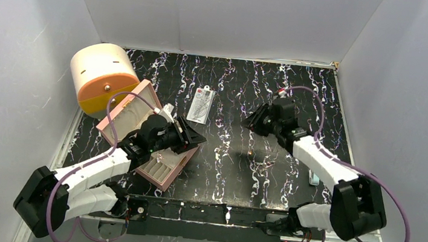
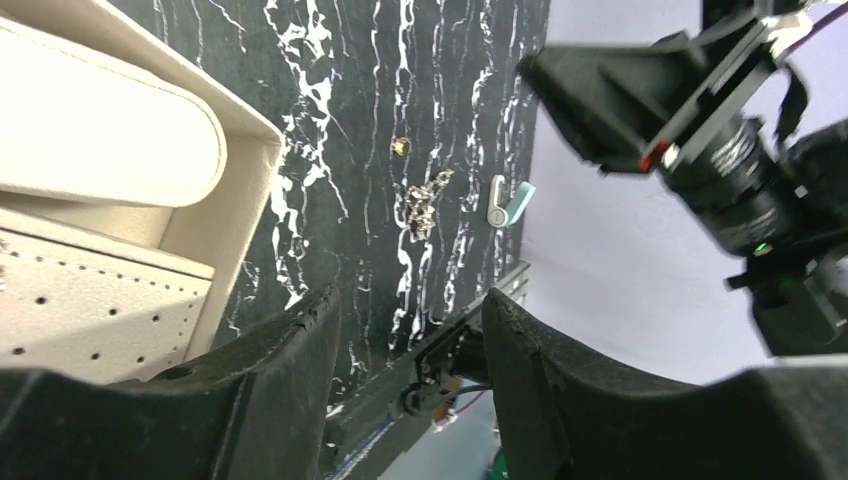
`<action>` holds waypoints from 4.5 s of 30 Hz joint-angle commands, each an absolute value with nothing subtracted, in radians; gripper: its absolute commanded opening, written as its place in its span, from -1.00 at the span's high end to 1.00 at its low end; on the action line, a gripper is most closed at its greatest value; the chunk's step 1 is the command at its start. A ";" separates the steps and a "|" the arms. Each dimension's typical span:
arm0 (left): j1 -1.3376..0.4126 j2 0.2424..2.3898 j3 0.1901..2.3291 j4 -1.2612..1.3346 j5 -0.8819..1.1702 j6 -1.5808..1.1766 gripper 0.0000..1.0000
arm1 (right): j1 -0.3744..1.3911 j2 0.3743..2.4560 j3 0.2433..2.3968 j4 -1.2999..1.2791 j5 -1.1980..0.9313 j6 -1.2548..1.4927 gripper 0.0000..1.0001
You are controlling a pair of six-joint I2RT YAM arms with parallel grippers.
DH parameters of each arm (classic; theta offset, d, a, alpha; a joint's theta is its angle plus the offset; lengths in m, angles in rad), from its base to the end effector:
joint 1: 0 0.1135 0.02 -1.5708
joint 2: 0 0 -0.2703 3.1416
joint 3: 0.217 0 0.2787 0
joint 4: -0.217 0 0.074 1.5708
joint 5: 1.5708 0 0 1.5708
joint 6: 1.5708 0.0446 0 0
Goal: Organize the mixed jewelry
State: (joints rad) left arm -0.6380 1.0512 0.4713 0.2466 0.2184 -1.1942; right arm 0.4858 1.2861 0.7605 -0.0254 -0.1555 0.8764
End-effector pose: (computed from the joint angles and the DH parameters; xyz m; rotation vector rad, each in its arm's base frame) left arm 0.2010 -0.1611 0.2107 -0.4329 2.1336 -1.3708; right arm 0.2711 0.1509 0.2265 0.3435 2.2460 0.9367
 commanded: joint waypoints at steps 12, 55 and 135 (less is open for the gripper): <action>-0.635 1.051 0.609 0.077 0.216 -0.967 -0.34 | 0.198 1.685 1.147 -0.247 0.271 0.588 -0.13; -0.635 1.092 0.649 0.072 0.253 -0.916 -0.28 | 0.149 2.029 1.475 -0.316 0.301 0.135 0.52; -0.648 1.118 0.489 0.504 0.283 -1.111 -0.47 | 0.268 1.152 0.521 0.353 -0.650 0.916 1.00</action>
